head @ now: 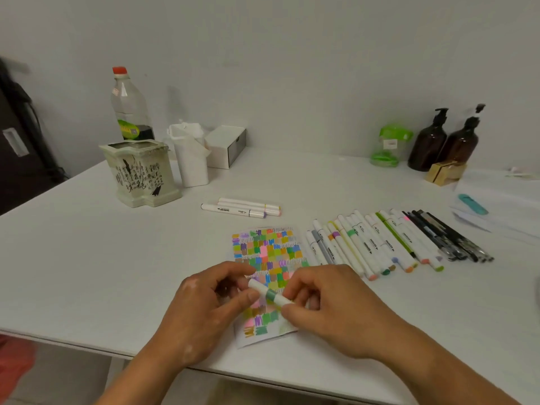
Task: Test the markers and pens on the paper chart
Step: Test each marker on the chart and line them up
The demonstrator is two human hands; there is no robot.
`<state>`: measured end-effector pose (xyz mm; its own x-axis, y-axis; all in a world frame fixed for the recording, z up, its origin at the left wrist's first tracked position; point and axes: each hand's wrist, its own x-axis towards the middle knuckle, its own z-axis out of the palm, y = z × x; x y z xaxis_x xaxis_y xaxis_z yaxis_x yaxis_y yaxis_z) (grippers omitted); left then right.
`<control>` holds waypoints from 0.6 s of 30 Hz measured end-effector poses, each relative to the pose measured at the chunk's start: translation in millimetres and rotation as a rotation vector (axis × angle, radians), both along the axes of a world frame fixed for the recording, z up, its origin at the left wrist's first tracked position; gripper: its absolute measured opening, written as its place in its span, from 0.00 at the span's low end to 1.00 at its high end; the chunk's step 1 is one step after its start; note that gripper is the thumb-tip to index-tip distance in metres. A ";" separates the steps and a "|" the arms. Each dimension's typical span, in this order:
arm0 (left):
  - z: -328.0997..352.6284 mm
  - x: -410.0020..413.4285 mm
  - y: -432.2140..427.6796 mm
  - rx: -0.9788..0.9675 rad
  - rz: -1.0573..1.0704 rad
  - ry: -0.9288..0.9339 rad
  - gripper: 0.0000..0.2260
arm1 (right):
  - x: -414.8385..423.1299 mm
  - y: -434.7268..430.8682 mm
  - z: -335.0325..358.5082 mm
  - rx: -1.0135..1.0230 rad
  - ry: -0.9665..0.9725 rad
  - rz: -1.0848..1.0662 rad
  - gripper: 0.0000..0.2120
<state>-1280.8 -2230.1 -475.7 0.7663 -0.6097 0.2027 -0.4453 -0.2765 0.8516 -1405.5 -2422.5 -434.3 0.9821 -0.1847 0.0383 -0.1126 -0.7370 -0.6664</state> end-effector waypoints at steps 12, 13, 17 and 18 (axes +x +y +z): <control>-2.1 30.0 -15.4 0.359 -0.026 -0.495 0.23 | -7.1 -126.4 8.1 -0.325 0.085 -0.613 0.08; 0.6 39.1 -17.0 0.398 -0.053 -0.521 0.24 | -2.6 -130.4 9.7 -0.356 0.111 -0.604 0.10; 3.3 69.2 -18.2 0.506 -0.110 -0.574 0.25 | 16.7 -135.2 11.3 -0.433 0.170 -0.596 0.16; 3.1 75.7 -16.1 0.511 -0.116 -0.582 0.25 | 20.4 -135.6 10.6 -0.437 0.190 -0.597 0.16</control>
